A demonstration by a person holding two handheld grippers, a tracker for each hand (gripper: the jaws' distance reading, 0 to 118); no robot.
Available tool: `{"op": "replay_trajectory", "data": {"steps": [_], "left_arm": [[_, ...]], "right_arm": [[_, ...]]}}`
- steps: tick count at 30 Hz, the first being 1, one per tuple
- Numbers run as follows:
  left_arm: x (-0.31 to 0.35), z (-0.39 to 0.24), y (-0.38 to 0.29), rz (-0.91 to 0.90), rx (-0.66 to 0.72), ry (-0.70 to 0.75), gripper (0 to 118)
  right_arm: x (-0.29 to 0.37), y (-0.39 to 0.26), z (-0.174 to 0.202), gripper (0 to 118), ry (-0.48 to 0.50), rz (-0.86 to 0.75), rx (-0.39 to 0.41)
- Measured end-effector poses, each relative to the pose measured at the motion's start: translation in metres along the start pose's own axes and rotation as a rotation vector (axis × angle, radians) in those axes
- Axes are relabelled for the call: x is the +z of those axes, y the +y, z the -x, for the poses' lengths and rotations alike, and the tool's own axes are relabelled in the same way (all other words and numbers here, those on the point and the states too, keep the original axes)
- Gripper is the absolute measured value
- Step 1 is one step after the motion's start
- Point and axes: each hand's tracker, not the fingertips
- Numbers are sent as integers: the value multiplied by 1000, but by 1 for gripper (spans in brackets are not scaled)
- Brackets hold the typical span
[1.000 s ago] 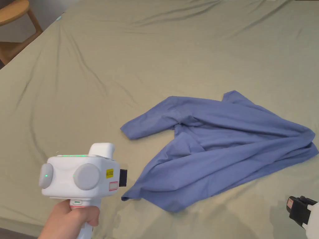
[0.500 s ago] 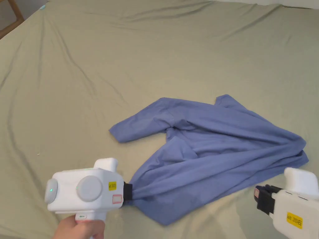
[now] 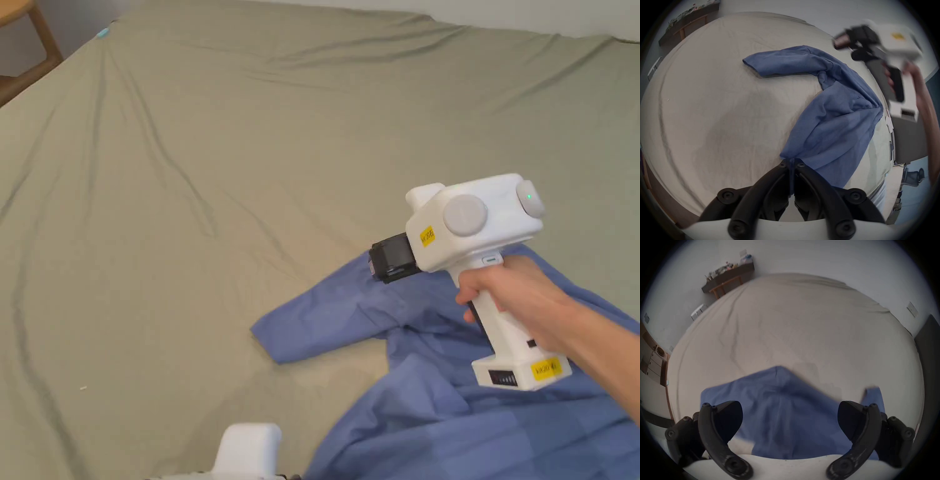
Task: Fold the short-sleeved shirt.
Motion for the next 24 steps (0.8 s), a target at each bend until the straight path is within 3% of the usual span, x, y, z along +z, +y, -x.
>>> {"op": "replay_trajectory", "data": {"steps": [1,2,8,11,12,14,15,17,21,22,24], "left_arm": [[-1,2,1,2,2,-6,3],[11,17,2,102,-107,385,3],[10,17,7,118,-106,380,3],[9,18,7,118,-100,379,3],[9,18,6,116,-95,382,3],[10,17,6,118,-96,387,3],[12,12,9,122,-99,395,3],[16,9,10,113,-99,401,3],[31,4,25,68,-118,421,3],[25,-10,31,-59,-1,34,3],[46,-18,55,-127,-20,45,3]], "right_arm": [[-9,7,0,117,2,1,11],[-21,15,1,117,-20,3,21],[-61,28,-1,116,-20,87,51],[-54,27,-1,64,7,87,78],[-47,25,0,5,2,76,68],[-33,21,-3,1,45,40,33],[-19,17,-2,1,-26,11,36],[-5,7,-18,1,-10,17,24],[75,-12,-56,1,-81,-126,-56],[96,-18,-66,1,-101,-153,-77],[165,-35,-91,1,-162,-233,-119]]}}
